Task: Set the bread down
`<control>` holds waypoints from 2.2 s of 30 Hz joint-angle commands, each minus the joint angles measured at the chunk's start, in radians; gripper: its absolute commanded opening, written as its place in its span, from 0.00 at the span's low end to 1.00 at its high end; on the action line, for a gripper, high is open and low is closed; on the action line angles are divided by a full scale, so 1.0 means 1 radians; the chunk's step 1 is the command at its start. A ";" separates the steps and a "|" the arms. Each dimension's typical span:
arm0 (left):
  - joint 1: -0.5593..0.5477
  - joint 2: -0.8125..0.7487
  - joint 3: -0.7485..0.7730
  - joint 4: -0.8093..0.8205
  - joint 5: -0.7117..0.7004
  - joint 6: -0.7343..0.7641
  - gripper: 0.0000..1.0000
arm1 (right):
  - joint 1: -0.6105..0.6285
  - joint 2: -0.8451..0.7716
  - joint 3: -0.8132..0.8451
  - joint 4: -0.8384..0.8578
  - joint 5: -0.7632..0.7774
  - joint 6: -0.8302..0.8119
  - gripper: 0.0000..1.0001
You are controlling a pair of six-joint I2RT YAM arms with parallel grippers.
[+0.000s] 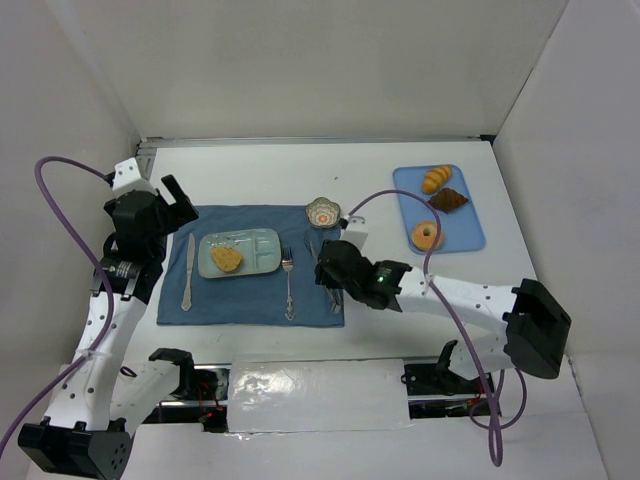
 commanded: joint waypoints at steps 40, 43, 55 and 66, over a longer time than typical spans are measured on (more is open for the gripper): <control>0.003 0.042 0.017 0.084 0.130 0.032 1.00 | 0.056 0.162 0.390 -0.311 0.345 -0.076 1.00; 0.003 0.085 0.048 0.064 0.130 0.020 1.00 | -0.019 0.111 0.464 -0.334 0.320 -0.141 1.00; 0.003 0.024 -0.003 0.125 0.217 0.072 1.00 | -0.498 -0.168 0.409 -0.181 -0.069 -0.386 1.00; 0.003 -0.006 -0.048 0.164 0.230 0.104 1.00 | -0.567 -0.272 0.259 -0.130 -0.182 -0.396 1.00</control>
